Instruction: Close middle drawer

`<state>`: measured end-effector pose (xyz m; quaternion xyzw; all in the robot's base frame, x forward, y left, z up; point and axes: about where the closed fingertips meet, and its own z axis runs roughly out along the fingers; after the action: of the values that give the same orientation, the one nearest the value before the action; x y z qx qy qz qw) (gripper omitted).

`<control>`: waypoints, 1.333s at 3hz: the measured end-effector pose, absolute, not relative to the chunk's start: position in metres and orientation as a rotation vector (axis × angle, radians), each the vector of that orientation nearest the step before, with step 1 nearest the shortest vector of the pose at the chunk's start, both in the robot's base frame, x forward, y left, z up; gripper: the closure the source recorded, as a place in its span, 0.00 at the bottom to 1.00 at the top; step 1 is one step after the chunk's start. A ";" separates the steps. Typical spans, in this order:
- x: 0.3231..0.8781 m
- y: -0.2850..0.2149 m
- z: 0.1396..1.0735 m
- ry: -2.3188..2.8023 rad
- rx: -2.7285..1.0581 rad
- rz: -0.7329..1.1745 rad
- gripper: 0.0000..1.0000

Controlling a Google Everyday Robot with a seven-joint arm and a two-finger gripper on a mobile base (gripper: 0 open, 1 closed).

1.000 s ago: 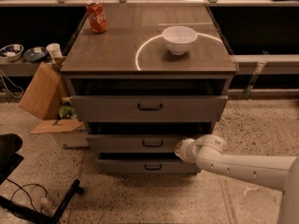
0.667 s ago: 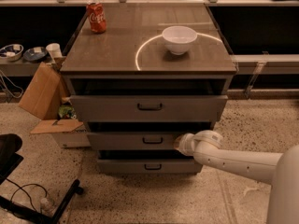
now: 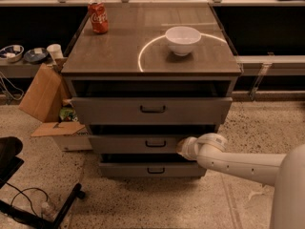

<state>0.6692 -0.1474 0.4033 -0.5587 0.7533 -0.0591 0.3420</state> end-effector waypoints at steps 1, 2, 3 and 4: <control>0.650 -0.149 0.418 1.934 -1.527 -0.148 1.00; 0.596 -0.165 0.471 1.894 -1.724 -0.217 1.00; 0.524 -0.189 0.492 1.939 -1.878 -0.252 1.00; 0.451 -0.251 0.526 2.075 -1.910 -0.317 1.00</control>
Offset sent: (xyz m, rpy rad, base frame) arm -0.1942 -0.0835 0.1141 -0.2400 0.3276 0.3193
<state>0.4511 -0.2513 0.5258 -0.6653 0.7227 -0.1104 0.1514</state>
